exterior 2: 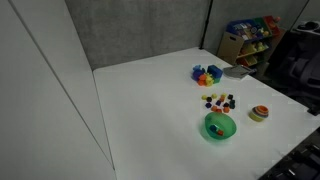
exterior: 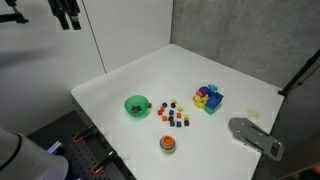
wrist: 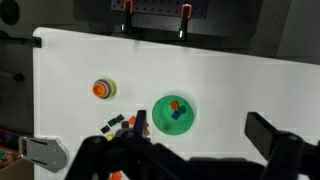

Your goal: Put a small orange block in the bowl

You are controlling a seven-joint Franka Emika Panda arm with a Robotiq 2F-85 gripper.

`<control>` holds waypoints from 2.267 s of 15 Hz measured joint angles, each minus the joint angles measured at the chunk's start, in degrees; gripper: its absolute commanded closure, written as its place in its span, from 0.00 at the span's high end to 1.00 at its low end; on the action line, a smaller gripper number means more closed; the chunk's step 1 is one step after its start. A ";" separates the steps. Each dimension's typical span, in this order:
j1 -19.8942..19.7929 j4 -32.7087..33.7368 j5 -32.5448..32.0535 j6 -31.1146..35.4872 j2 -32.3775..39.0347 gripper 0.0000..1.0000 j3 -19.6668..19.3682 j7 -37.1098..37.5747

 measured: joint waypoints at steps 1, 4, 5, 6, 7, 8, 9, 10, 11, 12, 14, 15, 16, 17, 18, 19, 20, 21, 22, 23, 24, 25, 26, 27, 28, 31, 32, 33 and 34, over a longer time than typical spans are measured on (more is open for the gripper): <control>0.01 0.01 0.34 1.87 0.80 1.00 -0.11 0.09; 0.01 -0.03 1.41 7.34 3.64 1.00 -0.79 0.51; 0.01 -0.05 1.56 9.16 4.79 1.00 -1.13 0.63; 0.01 -0.10 1.63 10.87 5.98 1.00 -1.50 0.74; 0.00 -0.24 1.64 12.79 7.28 1.00 -1.94 0.92; -0.01 -0.52 1.64 14.92 8.58 1.00 -2.43 1.04; -0.02 -0.91 1.64 17.10 9.85 1.00 -2.92 1.11; -0.05 -1.47 1.64 19.55 11.20 1.00 -3.43 1.24; -0.08 -2.02 1.64 21.93 12.53 1.00 -3.93 1.45; -0.13 -2.61 1.64 24.34 13.84 1.00 -4.41 1.83; -0.40 -3.79 1.61 29.58 16.79 1.00 -5.28 2.79; -0.60 -4.34 1.38 32.52 18.38 1.00 -5.67 3.63; -0.85 -4.74 0.80 35.59 20.16 1.00 -6.01 4.70; -1.11 -5.00 0.05 38.60 22.03 1.00 -6.37 5.87; -1.29 -5.09 -0.74 41.34 23.96 1.00 -6.84 6.94; -1.38 -5.09 -1.59 43.78 25.96 1.00 -7.44 8.01; -1.45 -5.08 -2.42 45.89 27.84 1.00 -8.07 8.96; -1.48 -5.05 -3.14 47.67 29.61 1.00 -8.76 9.78; -1.48 -5.02 -3.75 49.00 31.16 1.00 -9.44 10.48; -1.48 -4.97 -4.17 49.93 32.66 1.00 -10.17 11.02; -1.47 -4.88 -4.41 50.41 34.05 1.00 -10.89 11.30; -1.45 -4.73 -4.48 50.63 35.37 1.00 -11.61 11.41; -1.40 -4.50 -4.75 50.78 36.56 1.00 -12.28 11.49; -1.25 -4.30 -5.52 51.16 37.42 1.00 -12.89 11.51; -1.10 -4.22 -6.10 51.67 37.96 1.00 -13.33 11.54; -0.83 -4.10 -6.42 51.95 38.13 1.00 -13.52 11.62; -0.67 -4.11 -6.41 51.95 38.14 1.00 -13.59 11.62; -0.55 -4.08 -6.31 51.94 38.32 1.00 -13.76 11.62; -0.52 -3.93 -6.09 51.94 38.80 1.00 -14.03 11.62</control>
